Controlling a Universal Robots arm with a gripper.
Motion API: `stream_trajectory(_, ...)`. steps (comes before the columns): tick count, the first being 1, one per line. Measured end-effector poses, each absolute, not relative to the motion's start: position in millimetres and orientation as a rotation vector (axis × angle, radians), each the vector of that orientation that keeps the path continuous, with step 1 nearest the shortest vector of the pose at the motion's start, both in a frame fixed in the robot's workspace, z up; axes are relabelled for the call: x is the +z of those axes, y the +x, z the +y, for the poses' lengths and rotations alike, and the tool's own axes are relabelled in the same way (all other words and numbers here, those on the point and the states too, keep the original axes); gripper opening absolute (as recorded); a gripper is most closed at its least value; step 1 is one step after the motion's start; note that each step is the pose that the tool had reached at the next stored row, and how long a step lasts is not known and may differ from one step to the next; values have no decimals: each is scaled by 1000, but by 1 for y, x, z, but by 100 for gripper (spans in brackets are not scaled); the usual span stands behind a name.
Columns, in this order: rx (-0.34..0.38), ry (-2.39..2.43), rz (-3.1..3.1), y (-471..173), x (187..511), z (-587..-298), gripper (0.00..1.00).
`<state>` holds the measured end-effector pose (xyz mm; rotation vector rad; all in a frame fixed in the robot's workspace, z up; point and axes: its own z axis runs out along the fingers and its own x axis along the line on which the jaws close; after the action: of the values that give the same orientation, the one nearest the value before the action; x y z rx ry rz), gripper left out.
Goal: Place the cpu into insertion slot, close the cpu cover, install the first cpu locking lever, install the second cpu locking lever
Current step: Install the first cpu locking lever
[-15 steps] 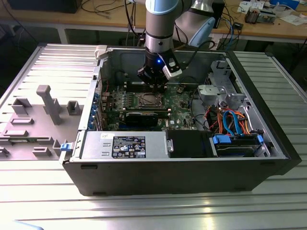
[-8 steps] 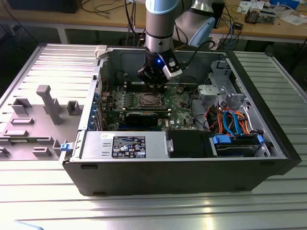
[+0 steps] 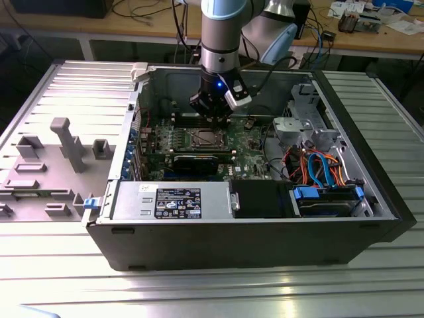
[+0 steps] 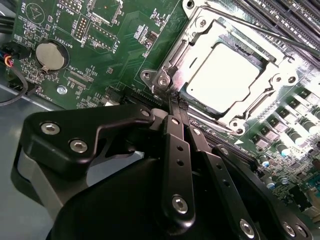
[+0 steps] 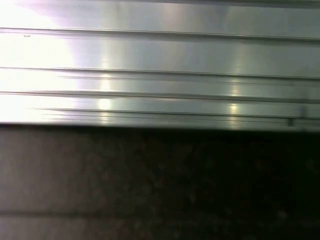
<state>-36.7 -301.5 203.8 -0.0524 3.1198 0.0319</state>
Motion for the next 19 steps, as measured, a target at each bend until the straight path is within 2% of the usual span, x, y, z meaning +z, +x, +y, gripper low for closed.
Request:
stream_trajectory(7, 26, -52, 3120, -37, 202, -301, 11)
stream_trajectory(10, 65, -52, 3119, -37, 202, -301, 11)
stream_trajectory(19, 65, -52, 3119, -37, 206, -302, 11)
